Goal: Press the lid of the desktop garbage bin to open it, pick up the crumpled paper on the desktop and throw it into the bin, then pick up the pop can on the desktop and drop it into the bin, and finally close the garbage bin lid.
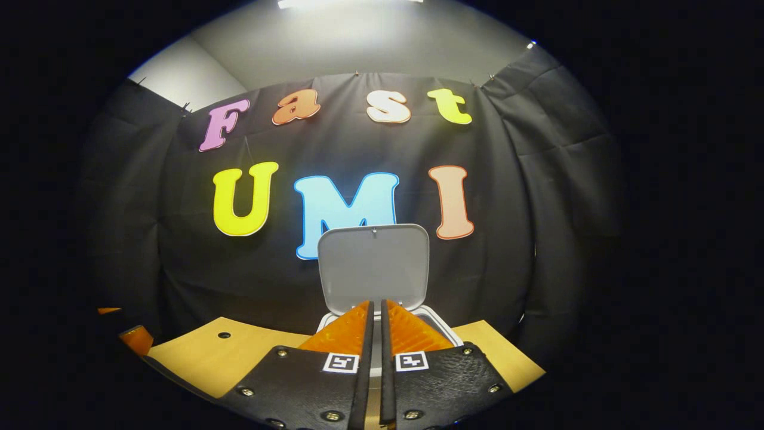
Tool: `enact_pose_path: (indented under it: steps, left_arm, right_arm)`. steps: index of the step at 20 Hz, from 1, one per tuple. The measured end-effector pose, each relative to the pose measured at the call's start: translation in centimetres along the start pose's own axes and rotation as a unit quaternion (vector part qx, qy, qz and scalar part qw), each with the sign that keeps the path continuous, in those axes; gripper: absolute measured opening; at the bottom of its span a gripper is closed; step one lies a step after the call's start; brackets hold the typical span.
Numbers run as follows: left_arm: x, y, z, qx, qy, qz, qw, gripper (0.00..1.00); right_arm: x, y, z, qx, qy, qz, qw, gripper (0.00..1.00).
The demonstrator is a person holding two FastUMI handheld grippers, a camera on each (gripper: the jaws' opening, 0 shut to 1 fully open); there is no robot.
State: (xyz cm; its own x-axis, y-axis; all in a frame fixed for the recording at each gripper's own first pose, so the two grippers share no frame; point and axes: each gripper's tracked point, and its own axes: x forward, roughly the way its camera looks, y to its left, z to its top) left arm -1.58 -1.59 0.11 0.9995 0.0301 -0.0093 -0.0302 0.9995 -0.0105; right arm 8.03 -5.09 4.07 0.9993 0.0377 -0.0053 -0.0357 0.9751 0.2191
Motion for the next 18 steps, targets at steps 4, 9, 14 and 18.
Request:
enact_pose_path:
  steps: [4, 9, 14, 18]
  left_arm:
    - [0.0, 0.0, 0.0, 0.001, 0.0, -0.003, 1.0, 1.0]
    - [0.1, -0.3, -0.1, -0.001, 0.002, -0.008, 1.0, 1.0]
    - [0.0, -0.3, -0.5, -0.004, 0.006, -0.009, 1.0, 1.0]
    - [-0.1, -0.3, -0.7, -0.005, 0.008, -0.01, 1.0, 1.0]
  right_arm:
    - [-0.4, -0.5, -0.4, 0.012, 0.006, -0.004, 1.0, 0.39]
    - [-1.3, -0.8, -0.9, -0.006, 0.006, -0.006, 1.0, 0.72]
    - [-2.2, -0.6, -1.0, -0.035, -0.003, -0.013, 0.999, 0.89]
    - [-2.8, -0.2, -0.9, -0.061, -0.01, -0.015, 0.998, 0.89]
